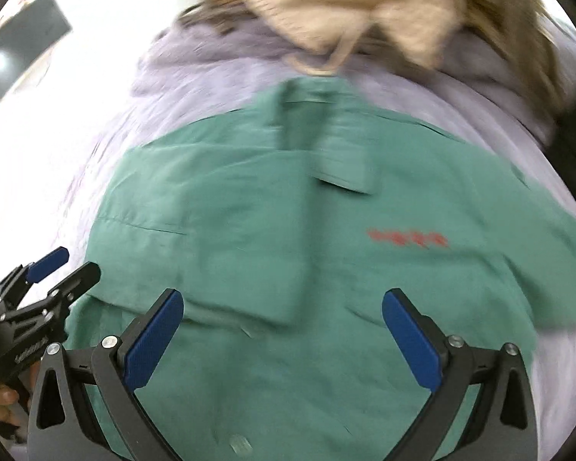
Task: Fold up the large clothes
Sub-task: 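Carry the sleeve with the left tool across the jacket body and release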
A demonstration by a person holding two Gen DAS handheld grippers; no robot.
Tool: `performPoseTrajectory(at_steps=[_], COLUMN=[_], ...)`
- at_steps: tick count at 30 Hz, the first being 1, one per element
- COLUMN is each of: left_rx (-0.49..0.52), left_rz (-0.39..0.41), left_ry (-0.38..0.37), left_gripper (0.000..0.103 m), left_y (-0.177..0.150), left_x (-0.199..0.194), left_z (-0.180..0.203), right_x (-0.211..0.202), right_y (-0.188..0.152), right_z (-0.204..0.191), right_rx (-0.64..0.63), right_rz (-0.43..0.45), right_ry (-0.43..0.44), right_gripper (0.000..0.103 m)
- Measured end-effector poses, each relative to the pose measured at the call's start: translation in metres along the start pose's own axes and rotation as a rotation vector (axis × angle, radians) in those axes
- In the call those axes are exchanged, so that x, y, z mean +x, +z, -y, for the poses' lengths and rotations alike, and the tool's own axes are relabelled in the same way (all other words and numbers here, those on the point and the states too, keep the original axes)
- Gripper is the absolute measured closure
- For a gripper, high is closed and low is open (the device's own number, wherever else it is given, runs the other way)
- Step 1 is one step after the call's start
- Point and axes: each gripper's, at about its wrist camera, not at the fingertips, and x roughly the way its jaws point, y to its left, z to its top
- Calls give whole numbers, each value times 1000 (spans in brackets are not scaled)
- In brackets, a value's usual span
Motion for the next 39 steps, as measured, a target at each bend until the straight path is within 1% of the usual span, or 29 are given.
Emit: performPoseTrajectory(at_steps=[2,3,5,6,7,8,9,10,12,13,14,15,17,18,19,20,22,23,24,25,26,28,30,32,34,36,37,38,39], left_rx=[-52,-80,-127,-138,-131,-122,-105,-89,-74,-75,-77,-81,-83,-80,-71,-63,-44,-37,-32,-30,-28,-26,-32,-51,-43,-1,17,35,52], left_rz=[-40,-67,-99,-104,-102,-100,-94,-89,-87,-87,-86,-82,-90,-94,-104,-106,-75,-63,-63,-70,-90,-122,-164,-217,-241,-254,-256,-258,-259], left_ry=[47,66,56,45,47,51,56,62,62,58,58,65,54,54,51,47,32,16,-4,-20,-39,-66,-90,-129,-143,-161,-170,-178,-197], left_gripper=[27,27,27,27,27,27,27,27,26,25,21,19,19,19,19,19,19,19,19,19,19,19,19,19,19,19,19,20,24], left_y=[-4,-7,-14,-17,-20,-20,-21,-21,-21,-21,-21,-23,-26,-26,-23,-19,-6,5,16,25,39,56,71,84,91,94,95,96,97], left_x=[19,29,41,45,48,49,50,50,52,52,53,51,50,49,46,44,34,30,31,34,42,59,80,103,116,123,124,126,127], left_z=[-19,-27,-39,-42,-42,-42,-40,-39,-35,-38,-39,-40,-42,-41,-41,-41,-46,-50,-55,-58,-64,-71,-76,-78,-76,-68,-65,-63,-60], right_x=[19,31,55,60,63,60,58,55,47,42,35,25,9,-1,-8,-17,-29,-35,-35,-35,-32,-23,-1,21,43,56,58,63,66], right_y=[1,-1,-7,-12,-14,-14,-11,-8,0,4,8,9,7,3,-1,-7,-21,-27,-30,-35,-43,-59,-75,-83,-84,-85,-88,-84,-82], right_z=[-25,-39,-62,-65,-67,-63,-58,-47,-15,4,27,55,96,116,130,141,143,136,121,106,80,41,-7,-44,-78,-103,-116,-125,-129], right_rx=[-71,-119,-225,-267,-300,-318,-314,-290,-200,-138,-51,64,248,346,421,487,561,574,567,550,522,496,496,525,574,596,597,597,599], right_rz=[-25,-43,-84,-89,-74,-31,-9,11,40,44,46,55,69,88,108,126,149,153,139,117,82,27,-60,-120,-141,-144,-135,-117,-109], right_ry=[-18,-43,-114,-155,-205,-274,-326,-405,-497,-518,-496,-440,-381,-325,-252,-158,85,205,310,382,464,578,698,765,820,817,805,784,770], right_gripper=[0,0,0,2,2,2,2,2,2,2,2,2,2,2,2,2,0,0,0,0,0,0,0,0,0,0,0,0,0])
